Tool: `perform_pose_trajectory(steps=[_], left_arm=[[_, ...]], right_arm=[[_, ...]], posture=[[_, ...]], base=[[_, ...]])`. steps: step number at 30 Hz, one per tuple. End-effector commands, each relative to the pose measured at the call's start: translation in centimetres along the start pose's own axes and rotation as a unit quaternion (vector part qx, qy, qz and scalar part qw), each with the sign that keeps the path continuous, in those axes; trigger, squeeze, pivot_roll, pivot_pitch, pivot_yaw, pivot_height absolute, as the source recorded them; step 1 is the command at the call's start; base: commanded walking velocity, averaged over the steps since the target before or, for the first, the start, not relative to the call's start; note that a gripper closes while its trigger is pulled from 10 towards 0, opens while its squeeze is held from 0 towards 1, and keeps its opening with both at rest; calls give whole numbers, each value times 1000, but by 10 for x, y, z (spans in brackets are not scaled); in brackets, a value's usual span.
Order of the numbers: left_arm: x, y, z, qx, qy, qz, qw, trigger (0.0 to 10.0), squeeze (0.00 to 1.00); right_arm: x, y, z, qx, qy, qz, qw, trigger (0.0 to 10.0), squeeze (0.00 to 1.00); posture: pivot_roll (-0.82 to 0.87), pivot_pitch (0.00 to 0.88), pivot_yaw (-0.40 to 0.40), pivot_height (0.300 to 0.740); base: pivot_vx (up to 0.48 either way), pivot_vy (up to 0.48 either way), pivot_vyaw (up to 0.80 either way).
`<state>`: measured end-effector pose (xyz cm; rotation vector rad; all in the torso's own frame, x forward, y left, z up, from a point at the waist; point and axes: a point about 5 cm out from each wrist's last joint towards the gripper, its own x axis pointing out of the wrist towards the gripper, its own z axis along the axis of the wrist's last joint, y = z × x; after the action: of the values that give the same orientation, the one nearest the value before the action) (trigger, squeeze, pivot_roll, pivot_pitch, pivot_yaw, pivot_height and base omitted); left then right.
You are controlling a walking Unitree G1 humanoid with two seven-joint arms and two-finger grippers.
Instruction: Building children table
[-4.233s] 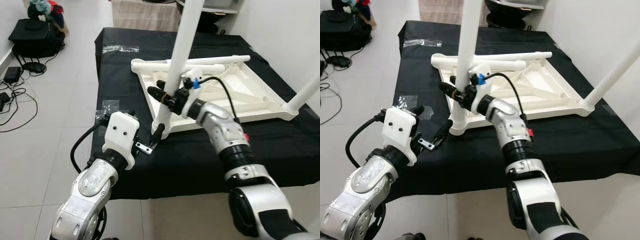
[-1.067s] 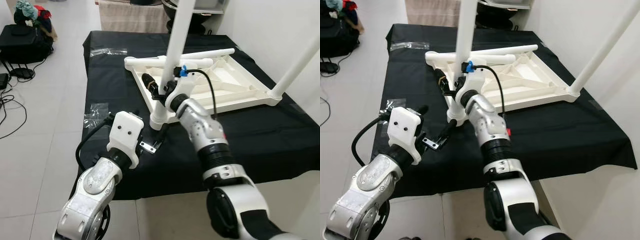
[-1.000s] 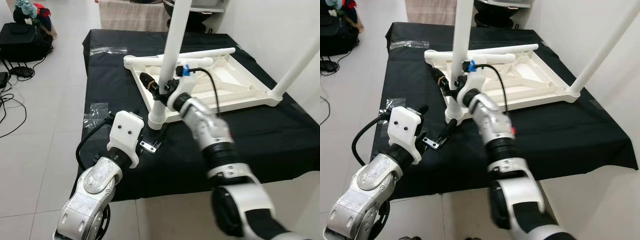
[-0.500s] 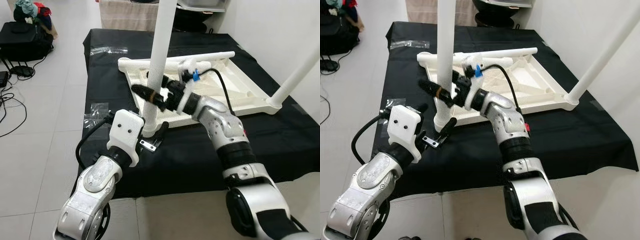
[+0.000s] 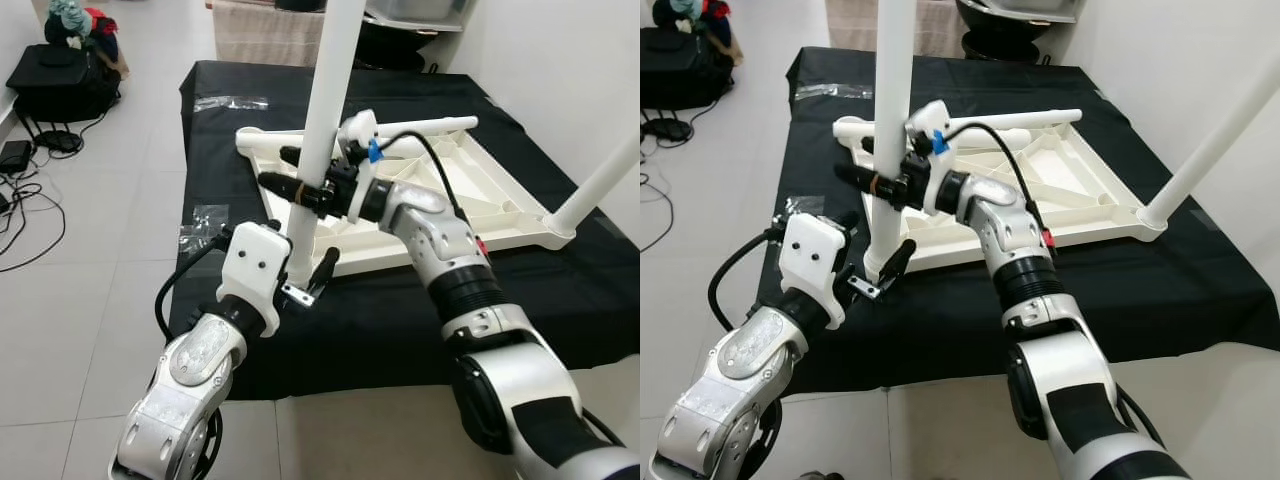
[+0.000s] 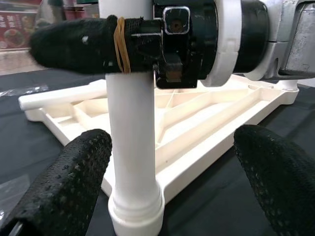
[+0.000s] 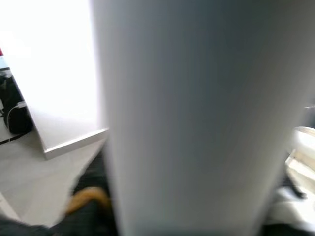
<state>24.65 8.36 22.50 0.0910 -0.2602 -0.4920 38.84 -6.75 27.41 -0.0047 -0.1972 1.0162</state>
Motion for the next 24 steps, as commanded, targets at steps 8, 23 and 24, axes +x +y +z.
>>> perform_pose_trajectory(steps=[8,23,24], left_arm=[[-2,-3,-3,0,5,-6,1000,10000,0],[-17,-3,-21,-2,43,25,999,10000,0],[-17,-2,-21,1,42,25,999,10000,0]], right_arm=[[-9,-21,2,10,-4,-121,993,0,0],[-55,-66,-13,12,36,-562,826,10000,0],[-51,-65,-8,14,26,-547,837,10000,0]], posture=[[67,119,-132,740],[65,110,-134,740],[65,110,-134,740]], base=[[0,0,0],[0,0,0],[0,0,0]])
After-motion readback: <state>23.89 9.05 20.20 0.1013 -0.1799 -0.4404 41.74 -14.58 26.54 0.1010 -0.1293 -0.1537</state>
